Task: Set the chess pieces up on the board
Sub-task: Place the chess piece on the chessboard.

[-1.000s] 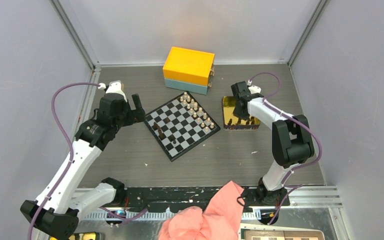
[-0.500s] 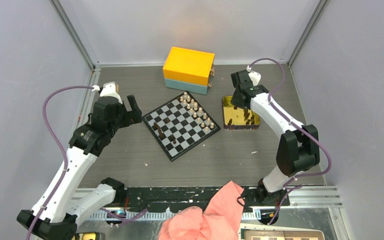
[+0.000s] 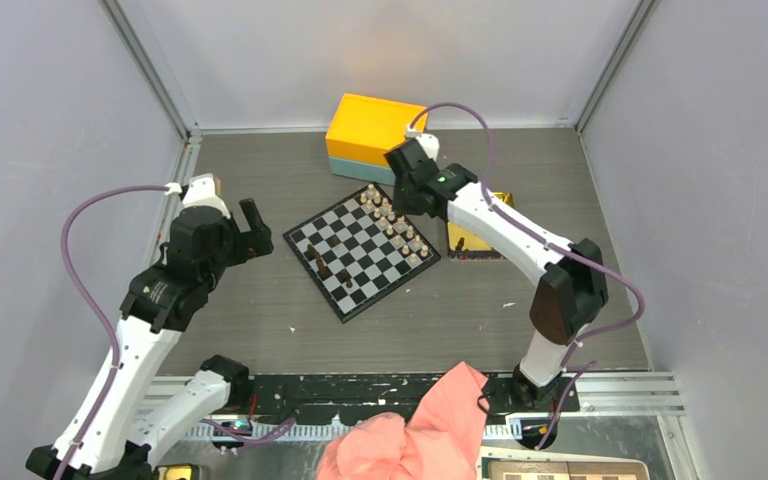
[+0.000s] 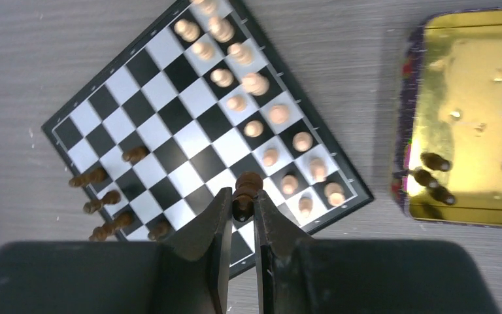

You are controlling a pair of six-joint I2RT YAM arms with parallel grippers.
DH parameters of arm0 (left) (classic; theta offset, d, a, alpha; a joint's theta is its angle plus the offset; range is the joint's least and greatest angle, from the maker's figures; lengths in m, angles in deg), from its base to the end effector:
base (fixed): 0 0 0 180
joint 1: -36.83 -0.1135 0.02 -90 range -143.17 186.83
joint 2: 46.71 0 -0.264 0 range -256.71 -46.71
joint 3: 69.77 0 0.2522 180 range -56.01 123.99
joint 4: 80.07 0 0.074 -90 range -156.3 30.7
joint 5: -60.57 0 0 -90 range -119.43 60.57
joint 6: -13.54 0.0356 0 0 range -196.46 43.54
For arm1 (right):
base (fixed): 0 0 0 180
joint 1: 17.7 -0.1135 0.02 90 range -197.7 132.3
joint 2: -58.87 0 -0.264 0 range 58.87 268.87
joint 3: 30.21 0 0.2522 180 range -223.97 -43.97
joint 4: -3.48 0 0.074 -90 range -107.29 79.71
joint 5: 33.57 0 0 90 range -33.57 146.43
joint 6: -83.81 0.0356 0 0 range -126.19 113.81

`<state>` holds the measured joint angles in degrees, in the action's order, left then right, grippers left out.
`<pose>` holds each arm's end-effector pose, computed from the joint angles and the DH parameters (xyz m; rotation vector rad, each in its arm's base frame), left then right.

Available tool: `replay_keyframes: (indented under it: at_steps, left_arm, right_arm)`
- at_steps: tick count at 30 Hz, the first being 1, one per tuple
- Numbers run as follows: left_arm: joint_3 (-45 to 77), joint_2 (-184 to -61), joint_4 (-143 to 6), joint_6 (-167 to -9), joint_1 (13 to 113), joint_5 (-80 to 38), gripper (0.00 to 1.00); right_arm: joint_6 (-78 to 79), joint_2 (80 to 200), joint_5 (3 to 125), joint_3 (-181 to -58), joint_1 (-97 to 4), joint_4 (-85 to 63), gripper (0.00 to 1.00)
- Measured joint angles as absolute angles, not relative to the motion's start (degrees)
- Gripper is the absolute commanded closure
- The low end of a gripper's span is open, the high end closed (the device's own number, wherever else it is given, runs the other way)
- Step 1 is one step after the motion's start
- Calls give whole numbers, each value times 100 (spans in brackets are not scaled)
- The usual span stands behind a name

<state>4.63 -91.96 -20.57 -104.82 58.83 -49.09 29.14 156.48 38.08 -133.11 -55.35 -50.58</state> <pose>0.1410 -0.0440 0.3695 -0.3188 2.0469 -0.1796 0.3054 0.2215 0.3174 0.0961 2.3751 0.2227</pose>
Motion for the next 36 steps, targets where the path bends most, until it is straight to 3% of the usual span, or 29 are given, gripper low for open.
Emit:
replay_keyframes:
  at_steps: [15, 36]
  left_arm:
    - [465, -8768, -1615, -10501, 5881, -5197, 3]
    - [406, -8824, -1587, -10479, 5881, -5197, 3]
  right_arm:
    - [2613, 17029, 4306, -14677, -6982, -5587, 99]
    - [2189, 17442, 4671, -14736, -7813, -5738, 99]
